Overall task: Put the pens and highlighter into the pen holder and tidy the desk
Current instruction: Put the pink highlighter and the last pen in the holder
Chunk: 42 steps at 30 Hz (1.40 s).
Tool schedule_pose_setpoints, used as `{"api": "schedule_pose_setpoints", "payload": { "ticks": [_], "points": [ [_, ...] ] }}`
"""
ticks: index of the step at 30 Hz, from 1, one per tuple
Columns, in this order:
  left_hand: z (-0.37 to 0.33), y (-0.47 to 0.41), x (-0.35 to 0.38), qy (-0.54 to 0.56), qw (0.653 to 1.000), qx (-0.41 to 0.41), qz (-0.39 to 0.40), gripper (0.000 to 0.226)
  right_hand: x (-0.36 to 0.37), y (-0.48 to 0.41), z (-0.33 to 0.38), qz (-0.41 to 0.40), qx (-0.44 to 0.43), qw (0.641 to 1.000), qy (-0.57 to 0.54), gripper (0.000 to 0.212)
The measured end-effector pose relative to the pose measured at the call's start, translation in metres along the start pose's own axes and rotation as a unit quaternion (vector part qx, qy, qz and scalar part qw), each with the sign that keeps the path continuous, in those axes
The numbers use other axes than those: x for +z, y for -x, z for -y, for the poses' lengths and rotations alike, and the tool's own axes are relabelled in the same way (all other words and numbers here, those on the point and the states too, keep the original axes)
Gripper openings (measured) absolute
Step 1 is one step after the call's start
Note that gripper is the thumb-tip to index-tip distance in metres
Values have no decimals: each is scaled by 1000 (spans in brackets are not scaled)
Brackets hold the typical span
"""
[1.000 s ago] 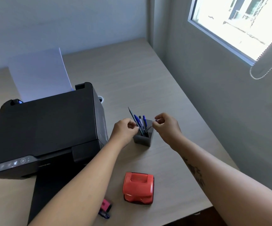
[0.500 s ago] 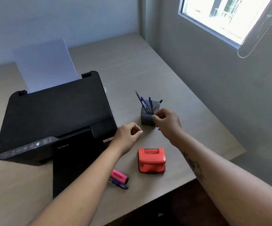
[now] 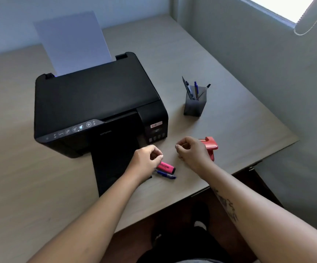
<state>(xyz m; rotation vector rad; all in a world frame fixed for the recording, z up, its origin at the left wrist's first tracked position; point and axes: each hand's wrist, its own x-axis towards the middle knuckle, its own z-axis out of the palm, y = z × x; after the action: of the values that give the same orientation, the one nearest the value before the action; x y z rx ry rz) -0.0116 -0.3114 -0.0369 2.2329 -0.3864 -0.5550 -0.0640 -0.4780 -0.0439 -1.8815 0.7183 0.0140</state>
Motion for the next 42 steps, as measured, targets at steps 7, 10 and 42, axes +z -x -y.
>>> {"api": "schedule_pose_setpoints", "payload": {
  "ticks": [7,10,42],
  "points": [
    [29,53,39,86,991,-88,-49,8,8,9,-26,9,16,998,63,12],
    [35,65,59,112,981,-141,-78,9,7,7,-32,21,11,995,93,6],
    [-3,22,104,217,836,-445,-234,34,21,-30,-34,276,-34,894,351,24]
  ]
}}
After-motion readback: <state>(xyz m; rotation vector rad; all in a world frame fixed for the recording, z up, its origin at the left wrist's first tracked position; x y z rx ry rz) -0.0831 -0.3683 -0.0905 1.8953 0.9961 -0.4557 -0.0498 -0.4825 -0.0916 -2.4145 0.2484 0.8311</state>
